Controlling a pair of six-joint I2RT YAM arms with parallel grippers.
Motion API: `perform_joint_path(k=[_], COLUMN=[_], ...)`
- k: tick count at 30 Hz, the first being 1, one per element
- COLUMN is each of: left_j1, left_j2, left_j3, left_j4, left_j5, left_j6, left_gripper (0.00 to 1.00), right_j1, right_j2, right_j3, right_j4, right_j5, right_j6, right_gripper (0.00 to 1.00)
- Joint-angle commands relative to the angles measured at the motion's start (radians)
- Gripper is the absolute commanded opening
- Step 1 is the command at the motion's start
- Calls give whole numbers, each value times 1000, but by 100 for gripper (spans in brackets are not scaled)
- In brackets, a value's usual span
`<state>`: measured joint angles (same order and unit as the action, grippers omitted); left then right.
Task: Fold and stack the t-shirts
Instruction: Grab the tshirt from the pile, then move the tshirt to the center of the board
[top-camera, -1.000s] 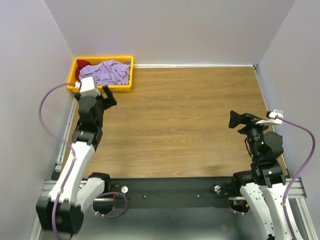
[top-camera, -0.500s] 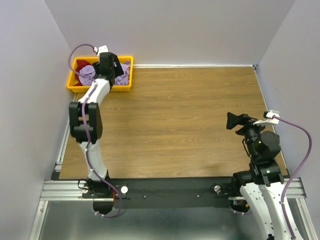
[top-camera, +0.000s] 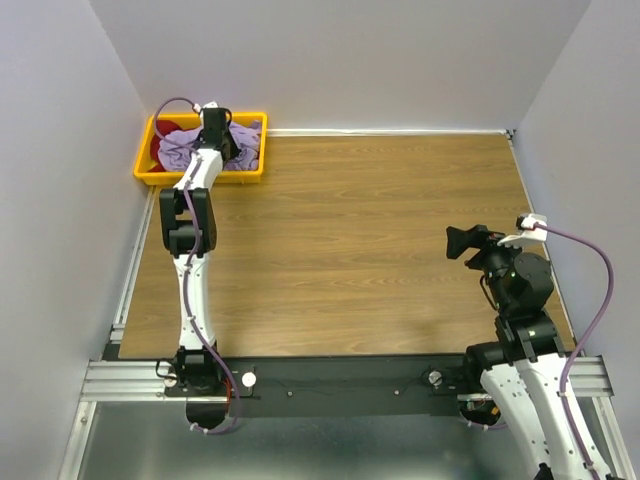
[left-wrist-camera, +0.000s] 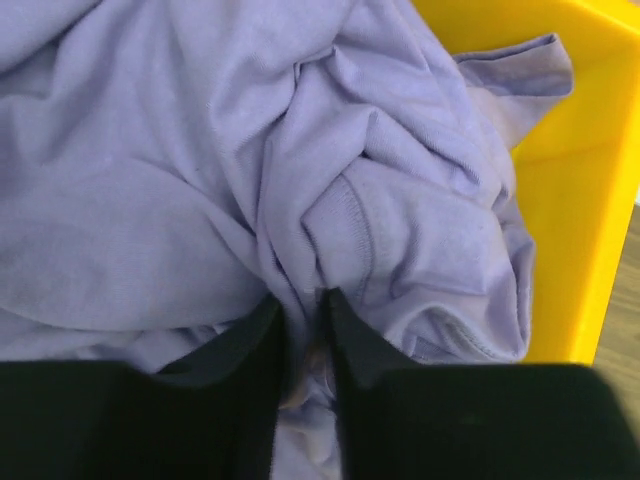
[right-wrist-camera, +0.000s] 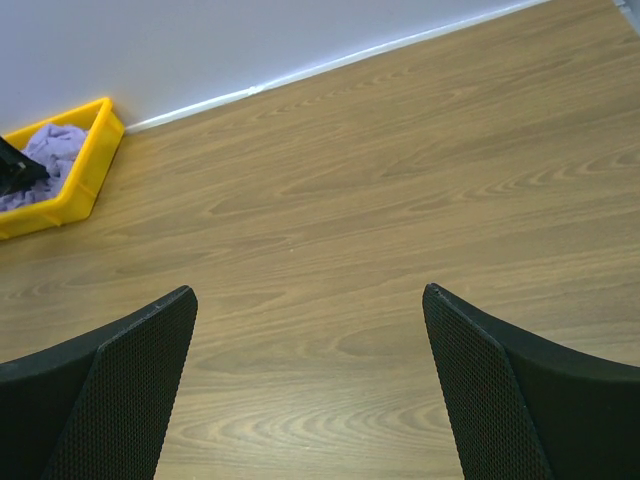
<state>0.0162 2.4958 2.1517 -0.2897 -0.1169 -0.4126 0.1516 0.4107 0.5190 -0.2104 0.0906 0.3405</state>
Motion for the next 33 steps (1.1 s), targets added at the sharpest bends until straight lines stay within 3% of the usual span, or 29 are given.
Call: perform_joint_path(k=[1,3,9,17,22,25,27,29,31,33], left_j1=[21,21,-15,-274,-418,-444,-447,-446,-447,-446], left_j2=[-55,-118,-366,-571,-670,-741,-796,-842,-926,-1016], left_j3=[-21,-39,2,161,201,125,9,-99,-295,-498], left_j4=[-2,4,18,46,132,190,195,189,196,224], left_j5=[82,85,86,111,281,393,375,318,200,79], left_j6=[0,6,30,113,110,113,142,173,224,260], left_gripper=[9,1,0,0,0,1,15,38,60,76], right_j1=[6,6,6,8,6,6,6,6,8,6], right_j2=[4,-1,-19,-64,-88,-95,-90,-84,-78,-72], right_j3=[-8,-5,16,84,127,151,165,184,191,197], right_j4=[17,16,16,2,-15,-24,-40,-55,-89,-136], right_j5=[-35,-37,-57,-84,-51,-38,-41,-42,-35,-49], right_j6=[6,3,-15,-17,-29,-34,-35,-29,-8,3], right_gripper=[100,100,100,100,100,100,100,100,100,100])
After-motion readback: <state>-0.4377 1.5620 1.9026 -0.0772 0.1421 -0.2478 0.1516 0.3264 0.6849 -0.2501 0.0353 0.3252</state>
